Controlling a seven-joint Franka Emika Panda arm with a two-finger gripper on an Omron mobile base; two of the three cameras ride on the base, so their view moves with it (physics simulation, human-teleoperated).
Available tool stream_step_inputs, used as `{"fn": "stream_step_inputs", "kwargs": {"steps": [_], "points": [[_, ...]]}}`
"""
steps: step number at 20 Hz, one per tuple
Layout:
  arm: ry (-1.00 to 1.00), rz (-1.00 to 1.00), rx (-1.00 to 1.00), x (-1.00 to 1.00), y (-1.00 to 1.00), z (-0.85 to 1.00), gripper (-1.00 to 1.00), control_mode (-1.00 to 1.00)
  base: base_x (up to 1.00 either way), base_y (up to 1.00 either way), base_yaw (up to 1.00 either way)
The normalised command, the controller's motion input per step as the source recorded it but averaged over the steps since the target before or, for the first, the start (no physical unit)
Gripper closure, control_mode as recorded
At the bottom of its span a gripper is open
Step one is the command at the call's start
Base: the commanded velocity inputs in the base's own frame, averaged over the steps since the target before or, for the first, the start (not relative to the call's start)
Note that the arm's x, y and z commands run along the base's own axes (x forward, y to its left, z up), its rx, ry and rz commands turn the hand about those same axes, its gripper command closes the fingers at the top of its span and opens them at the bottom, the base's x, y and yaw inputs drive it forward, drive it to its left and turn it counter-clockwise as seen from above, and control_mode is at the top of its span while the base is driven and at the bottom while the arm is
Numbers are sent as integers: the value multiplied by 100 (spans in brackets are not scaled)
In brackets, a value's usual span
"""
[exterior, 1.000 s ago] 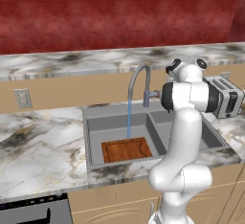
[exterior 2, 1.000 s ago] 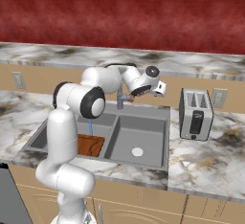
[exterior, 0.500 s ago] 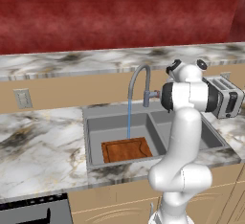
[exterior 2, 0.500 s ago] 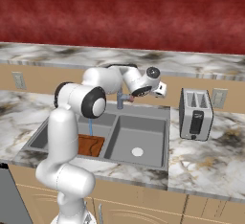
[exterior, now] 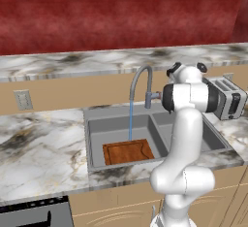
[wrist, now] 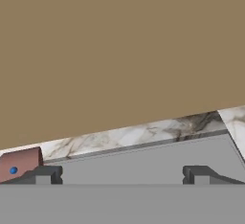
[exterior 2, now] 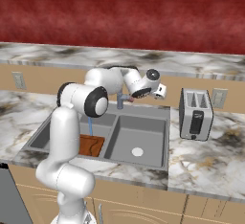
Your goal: Turn on the sink faucet with hot water and rinse the cutting board for ten seconds, then turn off the faucet. Push the cutting board to reach the water if necessary.
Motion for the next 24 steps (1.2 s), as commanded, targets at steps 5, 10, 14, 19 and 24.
{"fn": "stream_step_inputs", "kwargs": {"steps": [5,10,14,19,24], "points": [[0,0,0,3,0,-17,-100,-100,0,0,0],[0,0,0,0,0,-16,-100,-100,0,0,0],[0,0,0,0,0,-9,-100,-100,0,0,0],[0,0,0,0,4,-1,-100,-100,0,0,0],[0,0,0,0,8,0,-100,-100,0,0,0]]}}
